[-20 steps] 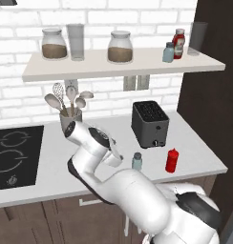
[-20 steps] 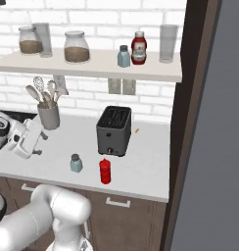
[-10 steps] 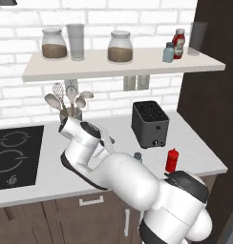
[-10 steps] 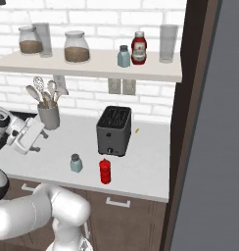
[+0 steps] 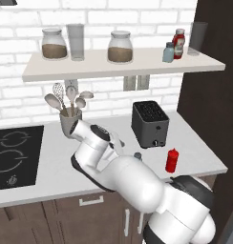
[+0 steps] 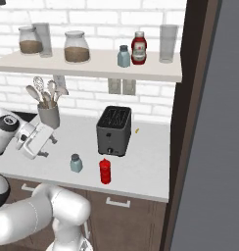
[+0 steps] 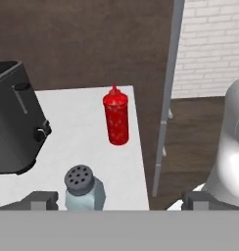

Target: Put the shaker and condiment bottle from the counter next to their counterparts in the cabinet.

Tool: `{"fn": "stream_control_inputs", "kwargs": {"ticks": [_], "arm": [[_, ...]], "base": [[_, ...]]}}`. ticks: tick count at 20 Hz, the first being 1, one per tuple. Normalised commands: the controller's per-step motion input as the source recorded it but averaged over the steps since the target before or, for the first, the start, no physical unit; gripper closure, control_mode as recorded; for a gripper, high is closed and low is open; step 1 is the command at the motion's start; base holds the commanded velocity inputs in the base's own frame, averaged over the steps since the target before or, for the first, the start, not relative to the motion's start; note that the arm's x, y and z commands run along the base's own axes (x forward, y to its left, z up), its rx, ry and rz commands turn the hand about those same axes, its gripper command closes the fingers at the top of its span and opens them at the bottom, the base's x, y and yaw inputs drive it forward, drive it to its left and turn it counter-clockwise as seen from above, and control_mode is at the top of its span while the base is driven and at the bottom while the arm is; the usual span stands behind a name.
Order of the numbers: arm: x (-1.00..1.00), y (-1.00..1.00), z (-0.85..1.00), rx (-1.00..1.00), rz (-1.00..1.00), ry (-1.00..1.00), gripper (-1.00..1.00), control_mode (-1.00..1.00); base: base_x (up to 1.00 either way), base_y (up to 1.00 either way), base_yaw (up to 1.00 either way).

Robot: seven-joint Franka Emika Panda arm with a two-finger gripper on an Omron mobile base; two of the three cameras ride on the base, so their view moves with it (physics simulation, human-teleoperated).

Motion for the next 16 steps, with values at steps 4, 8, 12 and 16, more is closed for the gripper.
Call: {"fn": "stream_control_inputs", "kwargs": {"ticks": [4,8,12,16], "arm": [[-0.14,-0.34,-0.11,0.00,0.00,0.00,-1.00,-1.00],[-0.15,-0.33,-0.15,-0.02,0.00,0.00,-1.00,-1.00],[-0.08,-0.17,-0.16,-0.02,0.02,0.00,-1.00,-1.00],[0.00,-0.01,-0.17,0.00,0.09,0.00,-1.00,-1.00]], "base": [[0.00,0.00,0.00],[0.00,0.00,0.00],[0.00,0.00,0.00],[0.00,0.00,0.00]]}}
